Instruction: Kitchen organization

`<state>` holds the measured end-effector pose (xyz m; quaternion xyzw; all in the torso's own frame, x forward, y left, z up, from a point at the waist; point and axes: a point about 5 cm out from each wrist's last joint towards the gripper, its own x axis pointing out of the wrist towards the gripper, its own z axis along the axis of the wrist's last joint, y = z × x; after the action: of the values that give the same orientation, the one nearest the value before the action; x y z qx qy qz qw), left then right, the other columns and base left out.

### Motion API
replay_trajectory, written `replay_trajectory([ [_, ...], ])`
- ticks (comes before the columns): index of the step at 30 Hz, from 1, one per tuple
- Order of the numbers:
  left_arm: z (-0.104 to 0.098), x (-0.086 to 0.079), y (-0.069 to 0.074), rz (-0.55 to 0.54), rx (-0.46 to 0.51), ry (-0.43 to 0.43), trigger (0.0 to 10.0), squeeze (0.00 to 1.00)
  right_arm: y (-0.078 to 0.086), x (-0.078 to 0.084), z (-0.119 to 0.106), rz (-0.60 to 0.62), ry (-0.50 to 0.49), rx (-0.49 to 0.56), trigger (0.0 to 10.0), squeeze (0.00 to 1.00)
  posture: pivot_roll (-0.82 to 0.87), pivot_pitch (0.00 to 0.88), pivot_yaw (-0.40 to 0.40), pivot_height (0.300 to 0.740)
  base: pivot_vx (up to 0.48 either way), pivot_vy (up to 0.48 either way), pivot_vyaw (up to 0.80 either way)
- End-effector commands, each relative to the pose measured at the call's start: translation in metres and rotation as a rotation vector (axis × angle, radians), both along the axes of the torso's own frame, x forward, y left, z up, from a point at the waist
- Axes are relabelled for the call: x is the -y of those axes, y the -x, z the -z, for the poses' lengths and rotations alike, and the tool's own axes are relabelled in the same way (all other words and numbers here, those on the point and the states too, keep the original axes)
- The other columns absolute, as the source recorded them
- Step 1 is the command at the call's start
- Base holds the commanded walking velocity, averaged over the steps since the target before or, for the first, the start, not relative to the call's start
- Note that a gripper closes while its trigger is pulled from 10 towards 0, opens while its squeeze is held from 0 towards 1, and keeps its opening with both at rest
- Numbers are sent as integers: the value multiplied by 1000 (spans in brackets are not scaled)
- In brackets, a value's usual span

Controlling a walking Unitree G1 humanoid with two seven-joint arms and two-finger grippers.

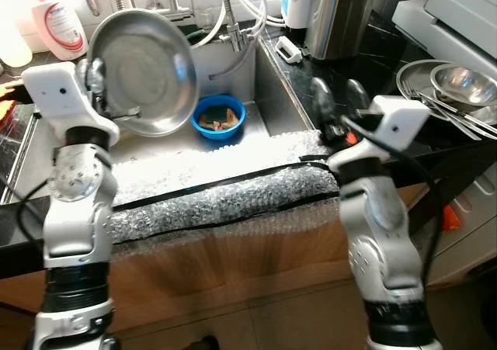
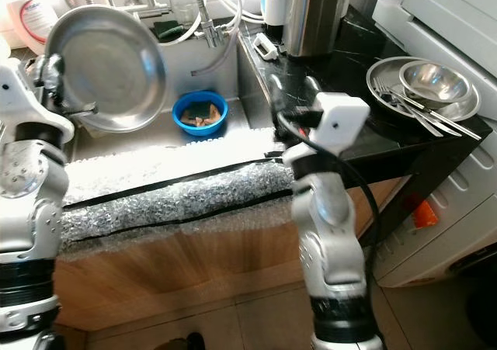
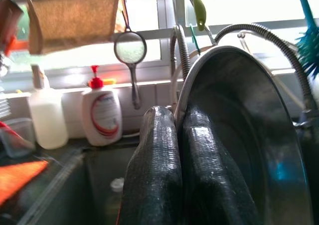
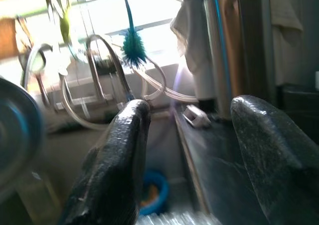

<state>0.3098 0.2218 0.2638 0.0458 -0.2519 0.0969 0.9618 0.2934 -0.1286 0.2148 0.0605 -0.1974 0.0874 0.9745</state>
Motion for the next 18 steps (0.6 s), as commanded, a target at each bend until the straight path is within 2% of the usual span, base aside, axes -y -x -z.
replay_trajectory([
  [1, 2, -3, 1, -18, 3, -57, 10000, 0, 8, -3, -4, -10, 32, 21, 10000, 0, -73, 130, 44, 740, 0, 0, 0],
  [3, 8, -9, 0, -57, -9, -51, 10000, 0, 21, 3, 5, 16, 69, -6, 10000, 0, -80, 130, 45, 740, 0, 0, 0],
  [5, 10, -11, -1, -67, -12, -46, 10000, 0, 23, 5, 8, 25, 75, -16, 10000, 0, -80, 130, 45, 740, 0, 0, 0],
  [6, 12, -12, -3, -81, -15, -17, 10000, 0, 29, 6, 9, 35, 87, -26, 10000, 0, -88, 130, 47, 740, 0, 0, 0],
  [11, 18, -12, -8, -111, -24, -8, 10000, 0, 45, 5, 15, 30, 110, -47, 10000, 0, -93, 126, 47, 740, 0, 0, 0],
  [18, 39, -26, -17, -165, -113, 20, 10000, 0, 54, 5, 26, 38, 116, -104, 10000, 0, -94, 110, 55, 740, 0, 0, 0],
])
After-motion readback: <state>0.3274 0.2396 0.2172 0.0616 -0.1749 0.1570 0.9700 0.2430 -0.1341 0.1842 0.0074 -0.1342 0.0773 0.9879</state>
